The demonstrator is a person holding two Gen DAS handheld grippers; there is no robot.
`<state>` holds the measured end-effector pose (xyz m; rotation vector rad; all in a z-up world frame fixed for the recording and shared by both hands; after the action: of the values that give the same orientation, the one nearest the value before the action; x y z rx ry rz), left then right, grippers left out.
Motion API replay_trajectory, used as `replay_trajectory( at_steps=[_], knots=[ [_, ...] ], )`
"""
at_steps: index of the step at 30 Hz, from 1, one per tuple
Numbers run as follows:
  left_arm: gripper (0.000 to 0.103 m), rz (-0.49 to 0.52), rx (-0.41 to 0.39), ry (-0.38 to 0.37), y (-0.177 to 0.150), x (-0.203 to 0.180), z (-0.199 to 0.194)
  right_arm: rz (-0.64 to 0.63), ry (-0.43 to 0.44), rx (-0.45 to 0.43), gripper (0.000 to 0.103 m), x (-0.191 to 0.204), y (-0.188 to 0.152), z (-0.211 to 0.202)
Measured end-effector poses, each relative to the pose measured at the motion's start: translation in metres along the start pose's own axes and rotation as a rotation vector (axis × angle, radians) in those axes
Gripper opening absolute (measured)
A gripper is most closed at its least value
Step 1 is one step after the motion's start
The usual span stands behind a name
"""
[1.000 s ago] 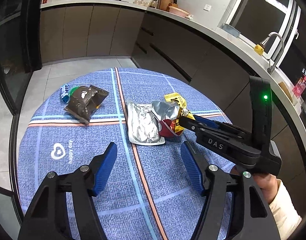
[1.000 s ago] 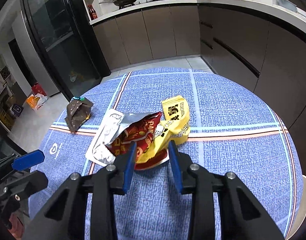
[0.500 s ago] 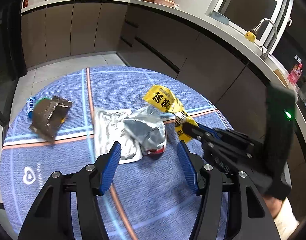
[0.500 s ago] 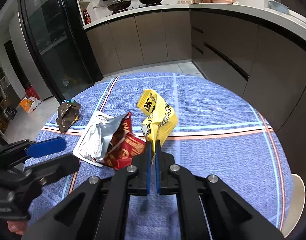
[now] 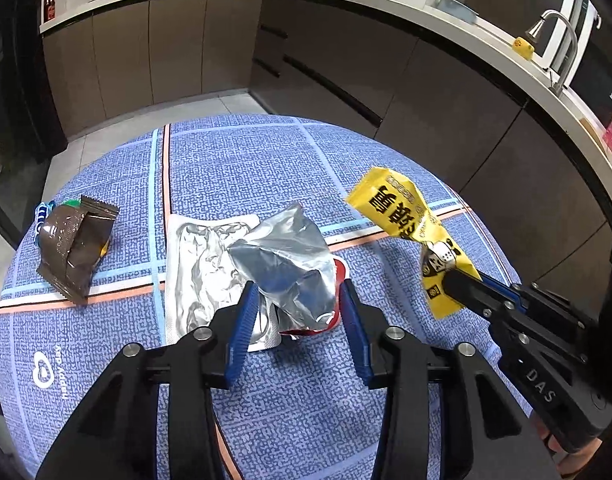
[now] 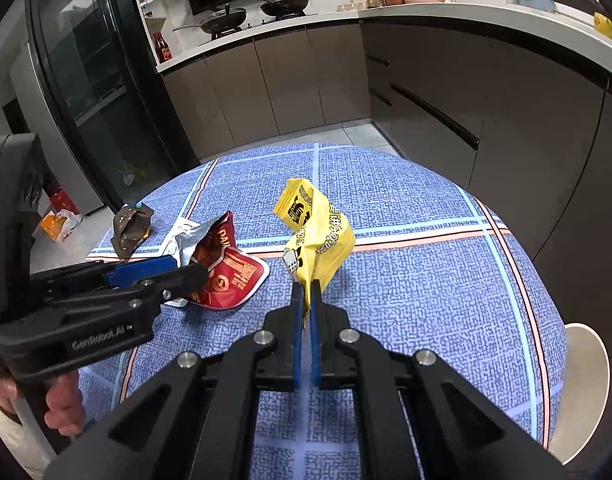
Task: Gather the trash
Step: 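Grasp the silver and red wrappers with the left tool while the right tool holds the yellow wrapper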
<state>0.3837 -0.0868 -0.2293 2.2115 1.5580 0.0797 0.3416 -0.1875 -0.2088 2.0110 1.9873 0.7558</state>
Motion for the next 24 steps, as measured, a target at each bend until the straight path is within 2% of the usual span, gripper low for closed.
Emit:
replay_trajectory(
  at_steps=[6,8,16,24],
  knots=[
    [0.019,0.004,0.014,0.010,0.006,0.001,0.003,0.008,0.012,0.000,0.005,-0.003,-0.003,-0.002],
    [0.009,0.007,0.013,0.008,0.009,0.000,0.004,0.012,0.017,0.001,0.005,-0.004,-0.004,-0.003],
    [0.009,0.018,-0.032,-0.001,0.006,-0.007,-0.023,0.018,0.028,-0.031,0.005,-0.007,-0.005,-0.024],
    [0.009,0.070,-0.120,-0.033,-0.004,-0.043,-0.072,0.026,0.019,-0.111,0.005,-0.015,-0.010,-0.073]
  ],
)
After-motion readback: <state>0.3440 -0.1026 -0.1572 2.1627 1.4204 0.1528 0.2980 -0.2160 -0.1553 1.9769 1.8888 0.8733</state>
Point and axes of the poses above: each gripper's, at about its wrist camera, not at the fingertips, and z roughly the way its jaws point, x to its left, y to its top, the point moved 8 cm from there along z, roughly the way its jaws point, and after that the axes turned 13 degrees about x, right-handed, at the moved point
